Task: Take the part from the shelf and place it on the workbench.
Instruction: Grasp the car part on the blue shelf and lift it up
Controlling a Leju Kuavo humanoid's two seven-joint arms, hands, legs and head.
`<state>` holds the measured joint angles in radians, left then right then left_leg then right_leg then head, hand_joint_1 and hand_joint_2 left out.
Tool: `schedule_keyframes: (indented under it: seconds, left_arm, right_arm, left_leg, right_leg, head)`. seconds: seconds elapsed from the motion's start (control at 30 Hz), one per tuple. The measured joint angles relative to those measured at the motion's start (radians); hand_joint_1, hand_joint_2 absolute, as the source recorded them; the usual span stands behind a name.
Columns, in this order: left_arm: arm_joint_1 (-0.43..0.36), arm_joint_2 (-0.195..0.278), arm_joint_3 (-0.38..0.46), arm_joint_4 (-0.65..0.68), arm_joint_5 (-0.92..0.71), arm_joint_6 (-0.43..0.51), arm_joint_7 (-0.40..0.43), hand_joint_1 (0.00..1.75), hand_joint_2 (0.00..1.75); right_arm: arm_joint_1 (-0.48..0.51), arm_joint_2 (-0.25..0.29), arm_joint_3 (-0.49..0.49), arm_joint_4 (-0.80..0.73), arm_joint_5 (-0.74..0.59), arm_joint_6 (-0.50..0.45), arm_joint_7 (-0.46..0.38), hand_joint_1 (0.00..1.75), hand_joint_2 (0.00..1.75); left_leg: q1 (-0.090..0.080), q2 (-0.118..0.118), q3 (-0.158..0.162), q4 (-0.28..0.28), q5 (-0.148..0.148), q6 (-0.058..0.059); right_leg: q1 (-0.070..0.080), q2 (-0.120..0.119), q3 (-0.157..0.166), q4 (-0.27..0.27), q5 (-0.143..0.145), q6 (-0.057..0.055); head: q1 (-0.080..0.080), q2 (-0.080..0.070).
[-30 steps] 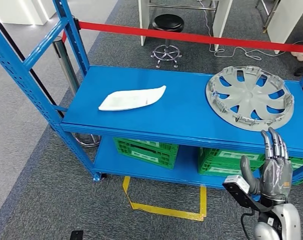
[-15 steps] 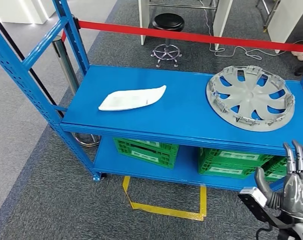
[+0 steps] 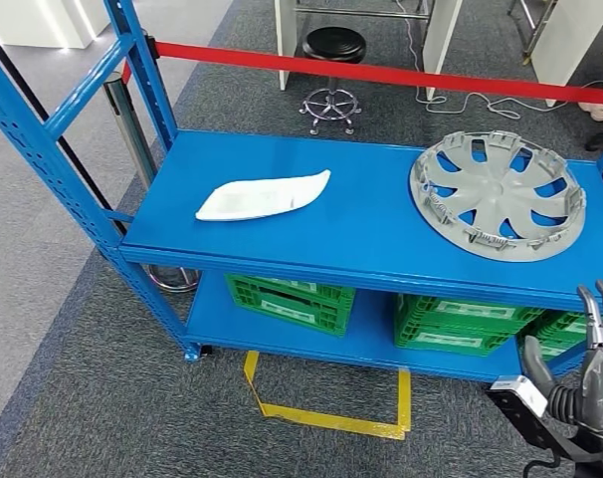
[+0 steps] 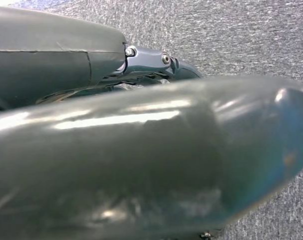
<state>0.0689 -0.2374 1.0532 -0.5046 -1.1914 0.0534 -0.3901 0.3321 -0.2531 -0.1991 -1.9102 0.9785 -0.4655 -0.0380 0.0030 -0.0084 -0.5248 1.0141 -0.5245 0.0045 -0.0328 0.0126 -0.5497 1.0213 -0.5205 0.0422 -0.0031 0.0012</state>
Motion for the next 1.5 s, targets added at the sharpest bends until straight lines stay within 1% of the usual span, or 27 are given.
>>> schedule_keyframes:
  seconds: [0.4,0.5,0.6,0.63,0.7,0.73,0.77,0.8,0.83,0.87,0.9,0.93,0.97,1.0,1.03,1.07,1.1,1.13,1.2,1.23,1.27,1.3,1.37,1.4,1.43,1.47,1.5]
  left_arm:
    - [-0.014,0.001,0.042,0.005,-0.05,0.014,-0.017,0.0,0.0]
    - [-0.018,0.004,0.053,0.009,-0.061,0.018,-0.02,0.0,0.0]
    - [-0.022,0.009,0.064,0.015,-0.071,0.021,-0.027,0.0,0.0]
    - [-0.023,0.009,0.069,0.016,-0.073,0.023,-0.029,0.0,0.0]
    - [-0.025,0.009,0.074,0.017,-0.076,0.025,-0.03,0.0,0.0]
    - [-0.026,0.009,0.075,0.017,-0.076,0.025,-0.031,0.0,0.0]
    - [-0.027,0.009,0.076,0.018,-0.076,0.026,-0.031,0.0,0.0]
    - [-0.028,0.009,0.078,0.019,-0.076,0.027,-0.031,0.0,0.0]
    - [-0.028,0.009,0.079,0.021,-0.076,0.027,-0.031,0.0,0.0]
    - [-0.028,0.009,0.08,0.023,-0.076,0.027,-0.031,0.0,0.0]
    - [-0.028,0.009,0.081,0.025,-0.077,0.027,-0.031,0.0,0.0]
    - [-0.028,0.009,0.082,0.027,-0.078,0.027,-0.031,0.0,0.0]
    - [-0.028,0.008,0.082,0.029,-0.081,0.027,-0.031,0.0,0.0]
    - [-0.028,0.008,0.083,0.03,-0.083,0.026,-0.031,0.0,0.0]
    - [-0.028,0.008,0.085,0.031,-0.087,0.025,-0.032,0.0,0.0]
    - [-0.029,0.008,0.086,0.032,-0.091,0.022,-0.034,0.0,0.0]
    - [-0.03,0.008,0.089,0.033,-0.094,0.019,-0.035,0.0,0.0]
    - [-0.03,0.009,0.091,0.034,-0.097,0.016,-0.038,0.0,0.0]
    - [-0.031,0.008,0.096,0.036,-0.104,0.01,-0.044,0.0,0.0]
    - [-0.032,0.008,0.097,0.038,-0.108,0.004,-0.048,0.0,0.0]
    - [-0.034,0.008,0.099,0.039,-0.112,-0.003,-0.051,0.0,0.0]
    - [-0.035,0.008,0.1,0.04,-0.115,-0.011,-0.053,0.0,0.0]
    - [-0.036,0.008,0.105,0.043,-0.12,-0.024,-0.056,0.0,0.0]
    - [-0.036,0.008,0.108,0.044,-0.122,-0.029,-0.057,0.0,0.0]
    - [-0.035,0.008,0.112,0.046,-0.124,-0.033,-0.06,0.0,0.0]
    - [-0.035,0.008,0.116,0.047,-0.126,-0.036,-0.064,0.0,0.0]
    - [-0.036,0.008,0.12,0.047,-0.129,-0.039,-0.066,0.0,0.0]
  right_arm:
    - [0.01,-0.013,-0.007,-0.018,-0.027,0.057,0.007,0.0,1.75]
    - [0.013,-0.02,-0.008,-0.019,-0.041,0.067,0.005,0.0,1.75]
    - [0.012,-0.022,-0.01,-0.019,-0.087,0.088,0.007,0.0,1.75]
    - [0.01,-0.022,-0.01,-0.019,-0.1,0.096,0.008,0.0,1.75]
    - [0.008,-0.022,-0.012,-0.019,-0.114,0.102,0.012,0.0,1.75]
    - [0.006,-0.022,-0.014,-0.019,-0.116,0.103,0.013,0.0,1.75]
    - [0.005,-0.022,-0.016,-0.019,-0.117,0.104,0.014,0.0,1.75]
    - [0.003,-0.022,-0.018,-0.018,-0.119,0.105,0.015,0.0,1.75]
    - [0.003,-0.022,-0.019,-0.018,-0.119,0.106,0.016,0.0,1.75]
    - [0.003,-0.022,-0.019,-0.018,-0.12,0.105,0.018,0.0,1.75]
    - [0.003,-0.021,-0.02,-0.017,-0.117,0.103,0.021,0.0,1.75]
    - [0.003,-0.021,-0.021,-0.017,-0.112,0.1,0.026,0.0,1.75]
    - [0.001,-0.021,-0.022,-0.017,-0.103,0.095,0.032,0.0,1.75]
    - [-0.001,-0.021,-0.023,-0.017,-0.092,0.09,0.037,0.0,1.75]
    - [-0.005,-0.02,-0.023,-0.016,-0.081,0.085,0.044,0.0,1.75]
    - [-0.008,-0.019,-0.024,-0.016,-0.069,0.08,0.051,0.0,1.75]
    - [-0.01,-0.017,-0.024,-0.016,-0.056,0.075,0.06,0.0,1.75]
    - [-0.012,-0.014,-0.024,-0.016,-0.042,0.07,0.07,0.0,1.75]
    - [-0.014,-0.006,-0.027,-0.016,-0.013,0.059,0.092,0.0,1.75]
    - [-0.015,-0.001,-0.03,-0.016,0.0,0.053,0.101,0.0,1.75]
    - [-0.017,0.004,-0.033,-0.016,0.01,0.049,0.109,0.0,1.75]
    - [-0.019,0.009,-0.037,-0.016,0.019,0.046,0.117,0.0,1.75]
    - [-0.023,0.019,-0.047,-0.015,0.035,0.047,0.133,0.0,1.75]
    - [-0.023,0.023,-0.051,-0.014,0.04,0.048,0.141,0.0,1.75]
    - [-0.024,0.027,-0.056,-0.013,0.044,0.051,0.147,0.0,1.75]
    - [-0.024,0.03,-0.061,-0.013,0.046,0.053,0.15,0.0,1.75]
    - [-0.025,0.033,-0.066,-0.013,0.047,0.056,0.152,0.0,1.75]
  left_leg:
    - [0.0,0.0,0.0,0.001,0.0,0.0]
    - [-0.002,-0.001,-0.002,0.008,-0.003,0.005]
    - [-0.004,-0.001,-0.005,0.013,-0.005,0.01]
    - [-0.005,-0.001,-0.006,0.013,-0.005,0.014]
    - [-0.003,0.001,0.0,-0.004,0.005,0.025]
    - [-0.001,0.003,0.005,-0.016,0.012,0.031]
    - [0.002,0.004,0.009,-0.028,0.019,0.037]
    - [0.002,0.006,0.011,-0.033,0.022,0.04]
    - [0.002,0.006,0.01,-0.034,0.023,0.042]
    - [0.001,0.006,0.01,-0.034,0.023,0.042]
    - [0.001,0.006,0.01,-0.033,0.022,0.041]
    - [0.001,0.006,0.011,-0.031,0.02,0.04]
    - [0.003,0.006,0.013,-0.028,0.017,0.036]
    - [0.004,0.005,0.014,-0.024,0.012,0.031]
    - [0.003,0.005,0.013,-0.016,0.006,0.024]
    - [0.002,0.004,0.01,-0.009,0.001,0.017]
    - [0.0,0.004,0.007,-0.003,-0.002,0.011]
    - [-0.001,0.004,0.005,0.0,-0.002,0.007]
    - [0.002,0.004,0.004,0.004,-0.005,0.0]
    - [0.003,0.005,-0.002,0.018,-0.016,-0.004]
    - [0.004,0.005,-0.016,0.052,-0.037,-0.008]
    - [0.005,0.005,-0.039,0.101,-0.064,-0.012]
    - [0.005,0.005,-0.106,0.238,-0.121,-0.015]
    - [0.005,0.005,-0.129,0.283,-0.13,-0.014]
    - [0.005,0.005,-0.14,0.299,-0.122,-0.011]
    - [0.004,0.005,-0.131,0.271,-0.092,-0.007]
    - [0.003,0.005,-0.107,0.212,-0.051,0.0]
  right_leg:
    - [-0.001,0.0,0.0,-0.001,0.0,0.0]
    - [-0.004,0.0,0.0,-0.002,0.002,0.004]
    - [-0.006,0.0,0.0,-0.003,0.004,0.008]
    - [-0.007,0.0,0.001,-0.005,0.006,0.011]
    - [-0.007,-0.001,0.002,-0.009,0.005,0.018]
    - [-0.006,-0.003,-0.005,0.002,-0.005,0.02]
    - [-0.005,-0.004,-0.02,0.032,-0.025,0.02]
    - [-0.004,-0.006,-0.046,0.083,-0.053,0.019]
    - [-0.004,-0.006,-0.078,0.148,-0.082,0.019]
    - [-0.004,-0.006,-0.107,0.207,-0.102,0.02]
    - [-0.004,-0.006,-0.125,0.24,-0.105,0.022]
    - [-0.005,-0.007,-0.126,0.237,-0.088,0.024]
    - [-0.006,-0.008,-0.107,0.193,-0.054,0.025]
    - [-0.007,-0.01,-0.077,0.128,-0.021,0.027]
    - [-0.007,-0.011,-0.047,0.067,0.001,0.027]
    - [-0.006,-0.011,-0.025,0.025,0.012,0.023]
    - [-0.004,-0.01,-0.016,0.007,0.01,0.018]
    - [-0.002,-0.009,-0.015,0.007,0.006,0.011]
    - [-0.002,-0.007,-0.016,0.01,0.007,-0.004]
    - [-0.002,-0.008,-0.015,0.009,0.007,-0.01]
    - [-0.003,-0.01,-0.014,0.008,0.007,-0.016]
    - [-0.003,-0.011,-0.013,0.008,0.006,-0.02]
    - [-0.001,-0.014,-0.012,0.008,0.004,-0.025]
    - [0.0,-0.014,-0.011,0.008,0.004,-0.026]
    - [0.002,-0.014,-0.01,0.008,0.003,-0.027]
    - [0.003,-0.013,-0.007,0.008,0.002,-0.028]
    - [0.004,-0.012,-0.005,0.008,0.001,-0.028]
  head:
    - [0.0,0.0]
    - [0.0,0.0]
    - [0.0,0.0]
    - [-0.001,0.0]
    - [0.0,0.0]
    - [0.001,0.0]
    - [0.003,0.0]
    - [0.004,0.0]
    - [0.004,0.0]
    - [0.004,0.0]
    - [0.004,0.0]
    - [0.004,0.0]
    - [0.004,0.0]
    - [0.005,0.0]
    - [0.006,0.0]
    - [0.006,0.0]
    - [0.006,0.0]
    - [0.006,0.0]
    - [0.004,0.0]
    - [0.002,0.0]
    - [0.0,0.0]
    - [-0.001,0.0]
    - [-0.003,0.0]
    - [-0.003,0.0]
    - [-0.003,0.0]
    - [-0.003,0.0]
    - [-0.003,0.0]
